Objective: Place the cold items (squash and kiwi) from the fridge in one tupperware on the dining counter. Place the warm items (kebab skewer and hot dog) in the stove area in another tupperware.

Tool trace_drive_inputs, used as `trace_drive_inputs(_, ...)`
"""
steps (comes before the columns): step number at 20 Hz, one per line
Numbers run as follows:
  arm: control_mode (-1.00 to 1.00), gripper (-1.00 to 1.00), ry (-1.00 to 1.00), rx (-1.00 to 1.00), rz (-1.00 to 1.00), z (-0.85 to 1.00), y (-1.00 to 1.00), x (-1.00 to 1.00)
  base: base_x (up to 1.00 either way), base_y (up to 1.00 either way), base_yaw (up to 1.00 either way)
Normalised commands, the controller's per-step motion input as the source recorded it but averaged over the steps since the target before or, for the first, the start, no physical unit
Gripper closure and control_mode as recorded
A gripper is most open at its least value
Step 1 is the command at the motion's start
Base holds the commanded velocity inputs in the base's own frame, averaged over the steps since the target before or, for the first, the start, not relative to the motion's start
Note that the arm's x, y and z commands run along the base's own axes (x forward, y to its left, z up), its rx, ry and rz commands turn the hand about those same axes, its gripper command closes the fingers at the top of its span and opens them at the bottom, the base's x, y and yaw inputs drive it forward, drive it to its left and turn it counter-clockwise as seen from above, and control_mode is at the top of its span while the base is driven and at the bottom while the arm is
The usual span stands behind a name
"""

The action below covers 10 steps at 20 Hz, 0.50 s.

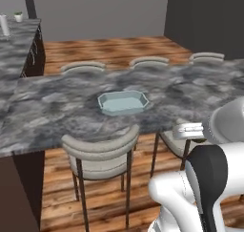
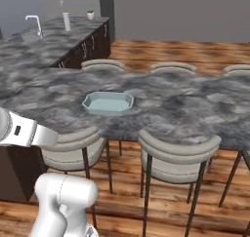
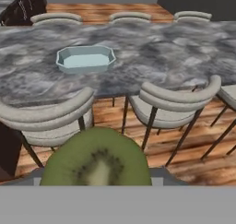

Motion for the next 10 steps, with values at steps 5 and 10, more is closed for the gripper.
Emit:
trace_drive_inputs(5,1.00,1.00,0.00,0.00,0.00,0.00,0.00,0.00,0.00,-1.00,0.00)
trace_drive_inputs(10,1.00,1.00,0.00,0.00,0.00,0.00,0.00,0.00,0.01,-1.00,0.00)
